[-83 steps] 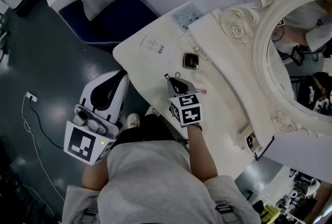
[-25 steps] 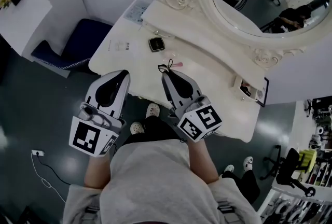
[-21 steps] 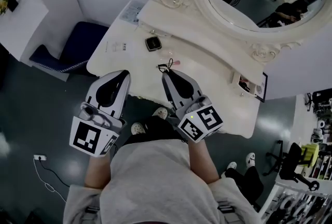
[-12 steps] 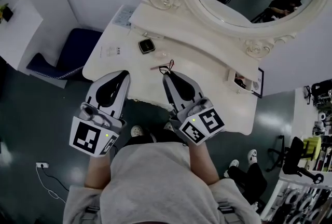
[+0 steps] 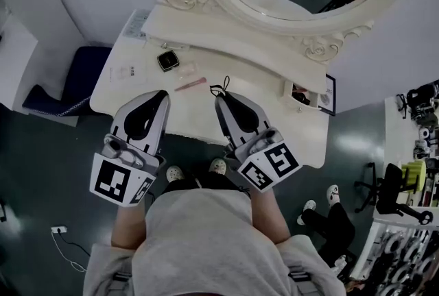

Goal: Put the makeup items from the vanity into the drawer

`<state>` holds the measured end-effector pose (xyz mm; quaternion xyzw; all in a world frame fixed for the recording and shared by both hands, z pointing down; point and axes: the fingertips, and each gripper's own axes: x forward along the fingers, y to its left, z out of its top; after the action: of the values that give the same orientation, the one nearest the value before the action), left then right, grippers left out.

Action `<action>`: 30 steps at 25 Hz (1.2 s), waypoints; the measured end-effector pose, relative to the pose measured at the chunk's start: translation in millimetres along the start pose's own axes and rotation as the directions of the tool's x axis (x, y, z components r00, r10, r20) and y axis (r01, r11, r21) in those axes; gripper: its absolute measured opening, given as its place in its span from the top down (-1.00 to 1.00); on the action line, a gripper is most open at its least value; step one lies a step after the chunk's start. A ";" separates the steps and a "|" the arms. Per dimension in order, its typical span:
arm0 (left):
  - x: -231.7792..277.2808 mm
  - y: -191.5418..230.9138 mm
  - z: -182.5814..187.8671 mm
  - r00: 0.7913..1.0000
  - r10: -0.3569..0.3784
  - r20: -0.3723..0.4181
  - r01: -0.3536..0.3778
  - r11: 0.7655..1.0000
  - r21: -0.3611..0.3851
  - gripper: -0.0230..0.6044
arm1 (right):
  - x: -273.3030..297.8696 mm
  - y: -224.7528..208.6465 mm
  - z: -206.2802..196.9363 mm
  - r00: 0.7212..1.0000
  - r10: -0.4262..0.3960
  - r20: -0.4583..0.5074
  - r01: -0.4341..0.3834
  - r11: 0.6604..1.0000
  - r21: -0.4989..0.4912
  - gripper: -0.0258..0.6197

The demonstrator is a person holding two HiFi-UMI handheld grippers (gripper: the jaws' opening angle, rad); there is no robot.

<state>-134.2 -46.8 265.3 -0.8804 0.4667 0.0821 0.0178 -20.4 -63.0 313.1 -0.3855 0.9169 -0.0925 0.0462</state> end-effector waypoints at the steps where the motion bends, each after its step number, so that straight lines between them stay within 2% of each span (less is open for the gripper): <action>1: 3.8 -4.7 -0.1 1.000 -0.006 -0.001 0.006 1.000 0.001 0.88 | -4.3 -4.6 2.0 1.000 -0.006 0.003 0.006 1.000 0.001 0.81; 16: 52.1 -60.2 -5.0 0.997 -0.082 -0.012 0.082 0.997 -0.002 0.88 | -60.9 -64.6 20.2 0.994 -0.106 0.036 0.106 0.994 0.005 0.81; 30: 93.7 -100.9 -14.0 0.986 -0.164 -0.020 0.163 0.986 -0.015 0.88 | -109.5 -115.2 32.2 0.973 -0.220 0.072 0.219 0.975 0.018 0.81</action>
<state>2.4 -68.2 259.5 -0.9167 0.3924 0.0742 0.0139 141.5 -68.0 306.7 -0.4875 0.8658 -0.0875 0.0713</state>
